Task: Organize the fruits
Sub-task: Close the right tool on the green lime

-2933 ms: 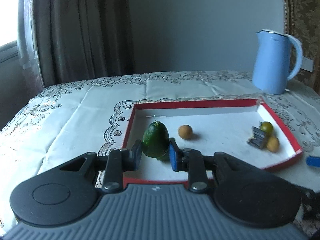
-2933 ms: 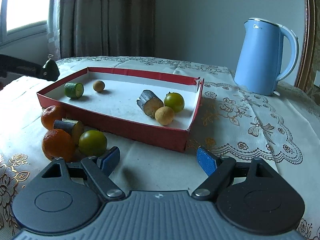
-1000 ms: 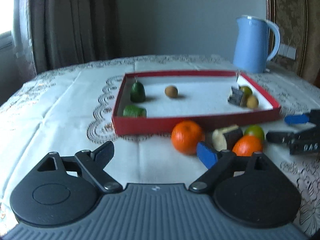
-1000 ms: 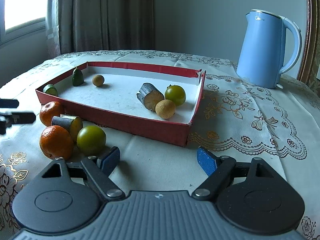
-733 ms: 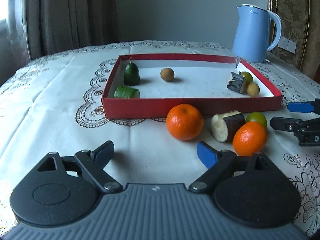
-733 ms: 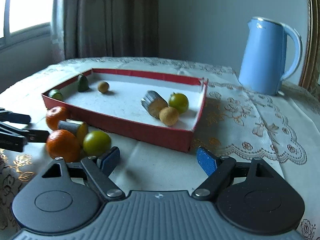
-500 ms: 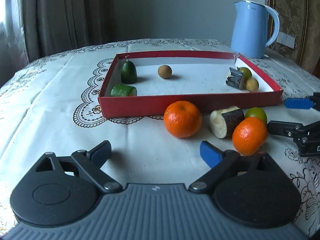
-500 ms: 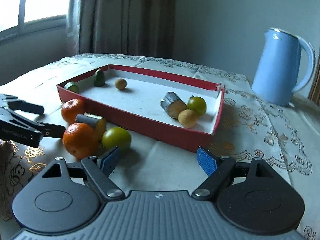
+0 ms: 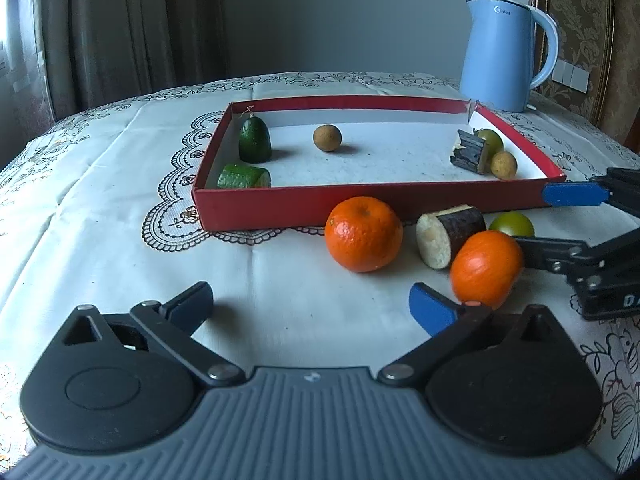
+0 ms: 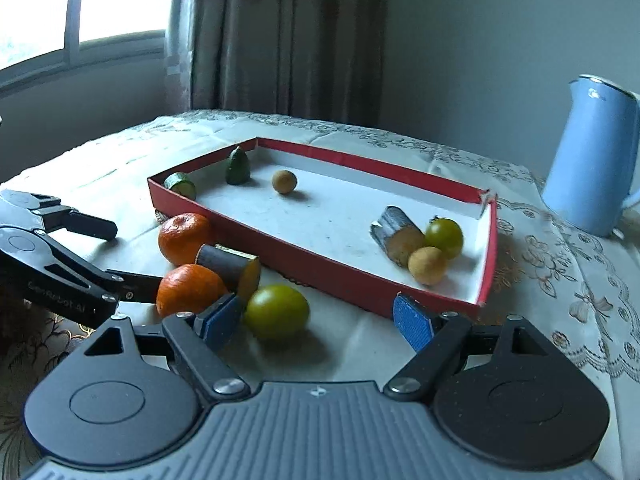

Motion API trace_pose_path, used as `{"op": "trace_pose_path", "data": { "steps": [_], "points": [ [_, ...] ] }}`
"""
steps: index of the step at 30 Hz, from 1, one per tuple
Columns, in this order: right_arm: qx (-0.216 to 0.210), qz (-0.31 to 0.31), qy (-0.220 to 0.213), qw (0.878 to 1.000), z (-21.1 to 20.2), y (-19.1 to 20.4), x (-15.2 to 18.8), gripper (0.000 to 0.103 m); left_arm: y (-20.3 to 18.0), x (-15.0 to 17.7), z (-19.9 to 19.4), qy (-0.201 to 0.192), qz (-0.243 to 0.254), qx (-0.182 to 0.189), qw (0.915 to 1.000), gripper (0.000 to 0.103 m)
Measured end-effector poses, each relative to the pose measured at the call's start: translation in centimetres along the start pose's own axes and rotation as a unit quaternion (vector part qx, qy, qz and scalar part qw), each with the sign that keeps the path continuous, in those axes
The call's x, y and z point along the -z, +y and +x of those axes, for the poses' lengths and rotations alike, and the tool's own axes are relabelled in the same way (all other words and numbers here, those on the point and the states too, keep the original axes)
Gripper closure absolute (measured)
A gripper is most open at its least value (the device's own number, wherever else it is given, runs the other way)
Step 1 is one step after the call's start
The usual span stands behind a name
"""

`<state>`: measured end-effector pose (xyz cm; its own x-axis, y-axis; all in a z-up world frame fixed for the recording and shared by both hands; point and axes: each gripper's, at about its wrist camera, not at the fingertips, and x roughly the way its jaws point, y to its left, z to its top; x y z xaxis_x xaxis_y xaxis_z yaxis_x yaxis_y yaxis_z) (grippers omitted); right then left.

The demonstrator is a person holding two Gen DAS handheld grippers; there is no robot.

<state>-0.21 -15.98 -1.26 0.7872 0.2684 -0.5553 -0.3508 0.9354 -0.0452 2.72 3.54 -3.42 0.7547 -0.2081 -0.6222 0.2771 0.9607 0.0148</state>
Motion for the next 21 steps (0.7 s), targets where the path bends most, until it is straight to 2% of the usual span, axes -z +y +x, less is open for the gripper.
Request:
{"op": "trace_pose_path", "data": {
  "steps": [2, 3, 4, 6, 9, 15, 21],
  "points": [
    [-0.004, -0.008, 0.013, 1.0, 0.6, 0.36, -0.02, 0.019, 0.0, 0.0, -0.01, 0.0, 0.0, 0.0, 1.0, 0.0],
    [-0.004, -0.014, 0.019, 1.0, 0.84, 0.59, -0.02, 0.022, 0.01, 0.0, -0.01, 0.0, 0.0, 0.0, 1.0, 0.0],
    [-0.002, -0.017, 0.019, 1.0, 0.86, 0.72, -0.01, 0.027, 0.01, 0.0, -0.01, 0.0, 0.0, 0.0, 1.0, 0.0],
    [-0.009, -0.012, 0.021, 1.0, 0.9, 0.59, 0.07, 0.042, 0.02, 0.0, -0.02, 0.0, 0.0, 0.0, 1.0, 0.0],
    [-0.016, 0.002, 0.027, 1.0, 1.09, 0.17, 0.16, 0.054, 0.02, 0.0, -0.03, 0.0, 0.0, 0.0, 1.0, 0.0],
    [-0.014, 0.013, 0.023, 1.0, 0.95, -0.03, 0.28, 0.064, 0.02, -0.01, -0.01, 0.0, -0.001, 0.0, 1.0, 0.0],
    [-0.003, 0.023, 0.012, 1.0, 0.47, -0.09, 0.37, 0.066, 0.03, -0.02, -0.01, 0.0, -0.001, 0.0, 1.0, 0.0]
  ]
}}
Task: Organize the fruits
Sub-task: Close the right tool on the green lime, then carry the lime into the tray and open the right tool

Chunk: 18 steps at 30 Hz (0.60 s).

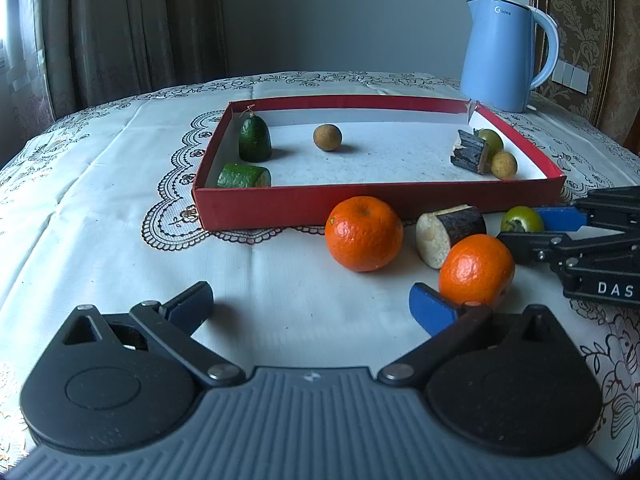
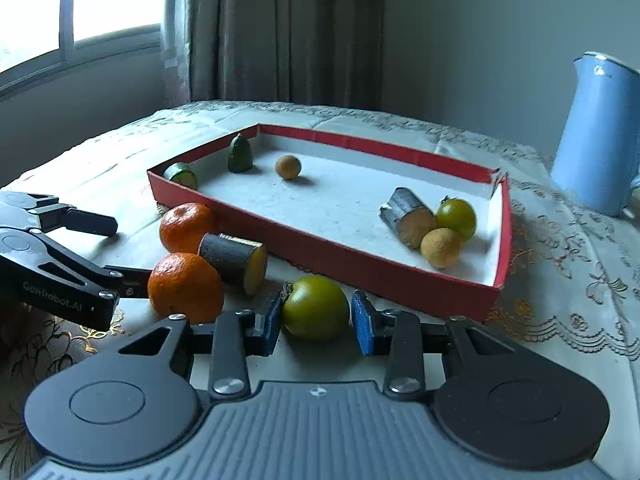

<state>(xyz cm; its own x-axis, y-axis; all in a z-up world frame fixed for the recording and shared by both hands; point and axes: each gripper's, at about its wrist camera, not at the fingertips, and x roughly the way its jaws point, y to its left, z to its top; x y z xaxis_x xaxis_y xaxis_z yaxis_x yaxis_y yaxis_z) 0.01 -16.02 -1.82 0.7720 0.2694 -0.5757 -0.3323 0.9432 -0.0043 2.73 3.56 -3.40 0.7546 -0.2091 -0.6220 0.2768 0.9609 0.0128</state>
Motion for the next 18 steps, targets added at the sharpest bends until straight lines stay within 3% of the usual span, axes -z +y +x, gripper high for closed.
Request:
{"op": "trace_pose_path", "data": {
  "steps": [18],
  "points": [
    [0.041, 0.005, -0.035, 0.999, -1.3, 0.3, 0.2, 0.071, 0.0, 0.0, 0.0, 0.0, 0.0, 0.0, 1.0, 0.0]
  ]
}}
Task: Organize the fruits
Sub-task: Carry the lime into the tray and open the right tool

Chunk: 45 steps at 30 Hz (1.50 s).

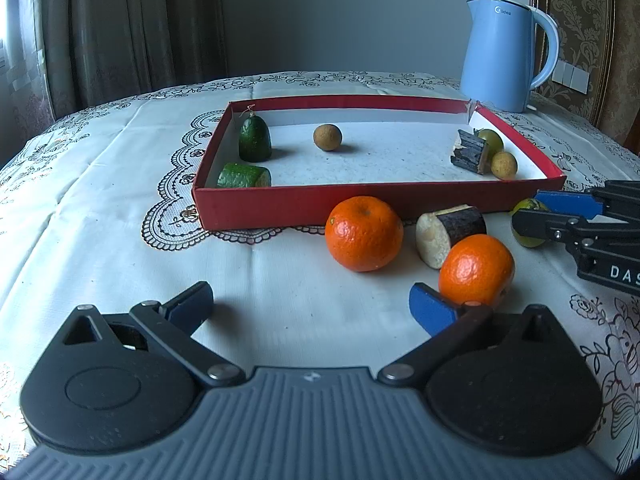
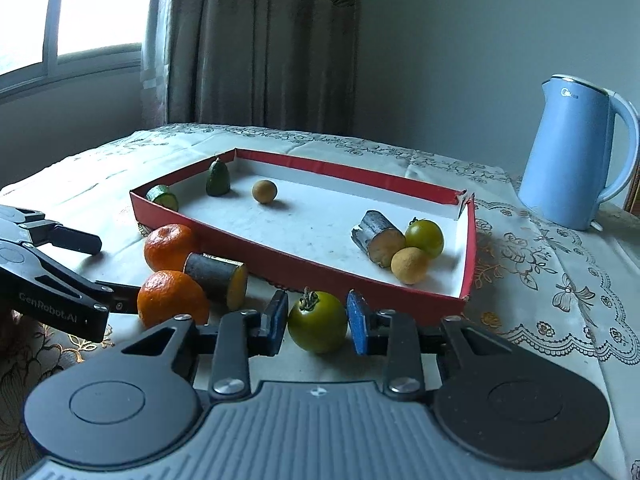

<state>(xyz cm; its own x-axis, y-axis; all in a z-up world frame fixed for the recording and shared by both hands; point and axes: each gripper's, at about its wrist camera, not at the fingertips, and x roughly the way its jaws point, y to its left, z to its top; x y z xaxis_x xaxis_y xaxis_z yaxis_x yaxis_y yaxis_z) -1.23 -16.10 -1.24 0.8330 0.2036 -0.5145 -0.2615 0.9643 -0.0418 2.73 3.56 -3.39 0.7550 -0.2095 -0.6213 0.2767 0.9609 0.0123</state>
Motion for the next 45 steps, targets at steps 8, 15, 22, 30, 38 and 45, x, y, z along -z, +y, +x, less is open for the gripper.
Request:
{"op": "trace_pose_path", "data": {
  "steps": [8, 15, 22, 30, 38, 45],
  "points": [
    [0.001, -0.002, -0.008, 1.0, -0.6, 0.3, 0.1, 0.071, 0.0, 0.0, 0.0, 0.0, 0.0, 0.0, 1.0, 0.0],
    [0.003, 0.003, -0.024, 1.0, -1.3, 0.3, -0.4, 0.071, 0.0, 0.0, 0.0, 0.0, 0.0, 0.0, 1.0, 0.0],
    [0.027, 0.002, -0.051, 0.998, -1.4, -0.5, -2.6, 0.071, 0.0, 0.0, 0.0, 0.0, 0.0, 0.0, 1.0, 0.0],
    [0.04, -0.001, -0.058, 0.998, 1.4, -1.3, -6.3, 0.072, 0.0, 0.0, 0.0, 0.0, 0.0, 0.0, 1.0, 0.0],
    [0.037, 0.02, -0.055, 0.998, 1.9, -1.9, -6.0, 0.071, 0.0, 0.0, 0.0, -0.001, 0.0, 0.0, 1.0, 0.0],
    [0.044, 0.022, -0.041, 0.998, 2.7, -1.8, -5.3, 0.071, 0.0, 0.0, 0.0, -0.001, 0.0, 0.0, 1.0, 0.0]
  ]
}}
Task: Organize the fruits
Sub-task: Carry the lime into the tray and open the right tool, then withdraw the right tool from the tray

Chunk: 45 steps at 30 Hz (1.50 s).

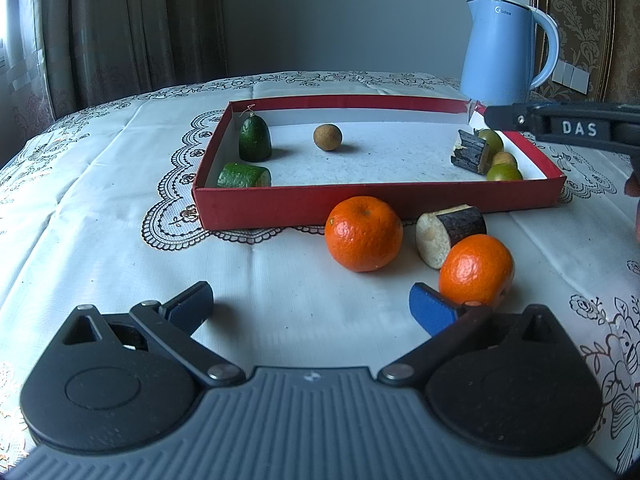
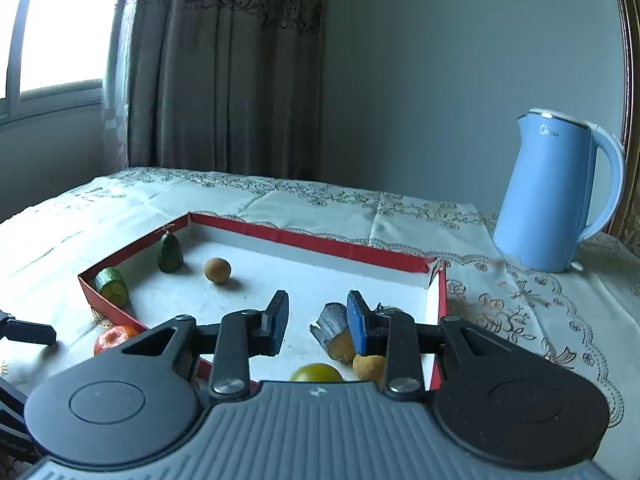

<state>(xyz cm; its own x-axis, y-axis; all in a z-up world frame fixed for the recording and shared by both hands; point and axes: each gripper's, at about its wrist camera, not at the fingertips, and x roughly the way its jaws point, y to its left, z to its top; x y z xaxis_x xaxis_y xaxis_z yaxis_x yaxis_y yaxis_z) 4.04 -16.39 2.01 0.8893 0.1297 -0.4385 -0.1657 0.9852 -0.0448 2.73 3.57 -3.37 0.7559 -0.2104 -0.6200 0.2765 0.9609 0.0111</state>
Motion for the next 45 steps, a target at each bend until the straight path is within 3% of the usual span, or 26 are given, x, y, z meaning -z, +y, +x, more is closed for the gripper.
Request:
{"op": "trace_pose_path", "data": {
  "steps": [11, 15, 28, 31, 45],
  "points": [
    [-0.007, 0.019, 0.046, 0.999, 1.3, -0.3, 0.7, 0.068, 0.0, 0.0, 0.0, 0.0, 0.0, 0.0, 1.0, 0.0],
    [0.0, 0.023, 0.048, 0.999, 1.3, -0.4, 0.9, 0.037, 0.0, 0.0, 0.0, 0.0, 0.0, 0.0, 1.0, 0.0],
    [0.001, 0.049, 0.041, 0.998, 0.7, -1.5, 1.1, 0.036, 0.0, 0.0, 0.0, -0.001, 0.0, 0.0, 1.0, 0.0],
    [0.005, 0.059, 0.043, 0.997, 0.6, -2.0, 1.4, 0.026, 0.0, 0.0, 0.0, -0.001, 0.0, 0.0, 1.0, 0.0],
    [-0.002, 0.059, 0.055, 0.997, 0.5, -2.1, 2.3, 0.024, 0.0, 0.0, 0.0, -0.001, 0.0, -0.001, 1.0, 0.0]
  ]
}}
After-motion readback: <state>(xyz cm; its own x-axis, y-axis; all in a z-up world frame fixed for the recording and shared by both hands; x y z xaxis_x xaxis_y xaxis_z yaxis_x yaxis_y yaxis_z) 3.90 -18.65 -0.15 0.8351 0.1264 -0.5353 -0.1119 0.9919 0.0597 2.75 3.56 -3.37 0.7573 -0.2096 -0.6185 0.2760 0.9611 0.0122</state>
